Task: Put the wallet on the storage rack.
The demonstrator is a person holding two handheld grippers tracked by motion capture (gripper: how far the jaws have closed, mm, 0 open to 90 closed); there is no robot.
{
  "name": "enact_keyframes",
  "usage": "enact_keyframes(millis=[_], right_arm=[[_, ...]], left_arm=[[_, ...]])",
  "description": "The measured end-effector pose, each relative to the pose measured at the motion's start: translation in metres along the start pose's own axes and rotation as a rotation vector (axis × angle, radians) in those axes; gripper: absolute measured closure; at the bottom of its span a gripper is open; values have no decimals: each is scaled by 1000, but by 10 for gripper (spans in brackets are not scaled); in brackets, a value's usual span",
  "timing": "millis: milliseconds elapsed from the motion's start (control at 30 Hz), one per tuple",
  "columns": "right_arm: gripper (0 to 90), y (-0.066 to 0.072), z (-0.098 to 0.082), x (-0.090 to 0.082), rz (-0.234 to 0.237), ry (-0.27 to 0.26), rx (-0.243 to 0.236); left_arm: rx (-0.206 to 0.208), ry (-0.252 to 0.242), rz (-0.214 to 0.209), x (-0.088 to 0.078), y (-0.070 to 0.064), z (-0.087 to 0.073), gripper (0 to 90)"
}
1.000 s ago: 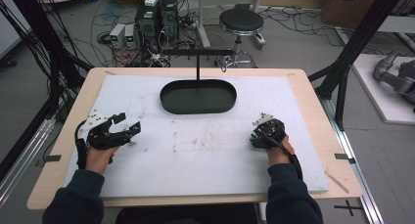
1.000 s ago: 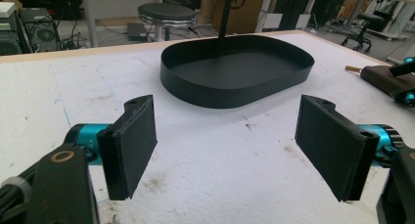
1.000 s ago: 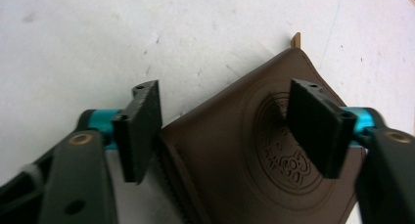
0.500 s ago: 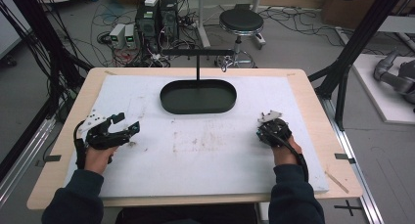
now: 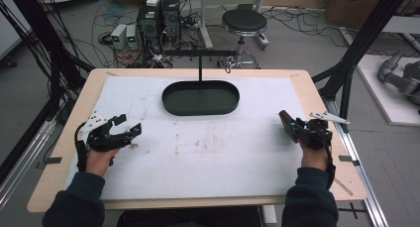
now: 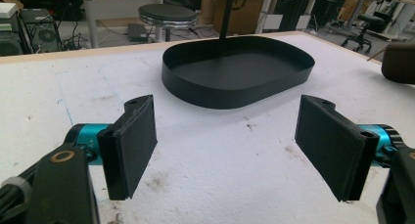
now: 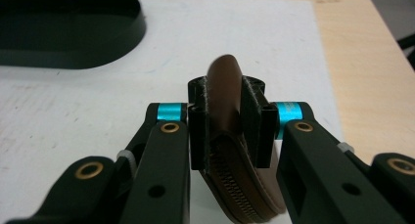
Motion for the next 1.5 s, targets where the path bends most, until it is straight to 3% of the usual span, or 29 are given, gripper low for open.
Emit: enact_keyframes(millis=[133, 333, 400, 700, 967, 1333, 1400, 1500], right_arm=[[758, -14, -6, -12, -38, 3, 41], [765, -33, -15, -25, -103, 20, 55], [765, -36, -17, -27, -96, 16, 70], [744, -35, -15, -26, -95, -9, 41], [639, -34, -12, -24, -92, -27, -3], [632, -34, -10, -25, -99, -41, -10], [595, -34, -11, -24, -96, -38, -15], [428, -32, -9, -21, -77, -67, -40]], left_arm=[[0, 0, 0, 0, 0, 0, 233], [2, 0, -3, 1, -1, 0, 233], [5, 3, -5, 2, -1, 0, 233], [7, 4, -1, 1, 0, -1, 236], [10, 6, 4, 0, 1, -1, 240], [9, 8, 4, 0, 2, -1, 240], [11, 10, 4, 0, 2, -1, 240], [9, 8, 5, 0, 2, -1, 241]])
Point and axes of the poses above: each handheld gripper's, and its own axes: x roughly forward along the jaws, z roughly out of its top, y roughly to its left, the point moved 10 cm from there along x, roughly forward along the jaws, and after that the axes turned 11 degrees about -y, right-handed, at the moved point
